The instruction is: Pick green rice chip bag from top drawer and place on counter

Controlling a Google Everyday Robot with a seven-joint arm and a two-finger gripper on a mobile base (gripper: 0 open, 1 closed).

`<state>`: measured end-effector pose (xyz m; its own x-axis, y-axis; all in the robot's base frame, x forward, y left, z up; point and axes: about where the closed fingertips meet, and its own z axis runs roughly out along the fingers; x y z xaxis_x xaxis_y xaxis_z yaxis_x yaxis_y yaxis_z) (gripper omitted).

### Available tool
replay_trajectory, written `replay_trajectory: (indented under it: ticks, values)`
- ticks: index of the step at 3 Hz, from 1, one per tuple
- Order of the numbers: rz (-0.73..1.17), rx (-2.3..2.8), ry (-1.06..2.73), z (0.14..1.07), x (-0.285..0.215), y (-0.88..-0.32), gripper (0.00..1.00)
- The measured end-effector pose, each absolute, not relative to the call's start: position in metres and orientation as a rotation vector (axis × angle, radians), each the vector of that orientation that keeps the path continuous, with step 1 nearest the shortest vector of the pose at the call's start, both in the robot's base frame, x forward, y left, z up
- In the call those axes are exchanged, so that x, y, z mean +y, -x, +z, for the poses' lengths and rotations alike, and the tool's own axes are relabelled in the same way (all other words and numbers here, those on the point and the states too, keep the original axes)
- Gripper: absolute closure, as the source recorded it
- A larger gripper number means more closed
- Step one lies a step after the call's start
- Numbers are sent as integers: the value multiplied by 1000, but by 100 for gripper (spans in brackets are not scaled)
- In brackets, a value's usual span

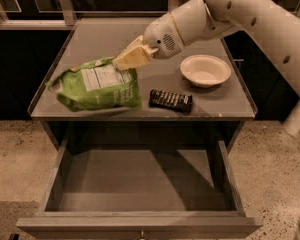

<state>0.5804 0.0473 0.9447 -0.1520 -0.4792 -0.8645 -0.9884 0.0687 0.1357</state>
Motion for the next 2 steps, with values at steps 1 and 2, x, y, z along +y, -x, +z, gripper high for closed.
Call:
replay_trajectory:
  ticks: [1, 2]
  values:
    - [1024, 1713, 1432, 950, 43, -616, 100]
    - [1006, 1750, 1389, 944, 36, -641, 100]
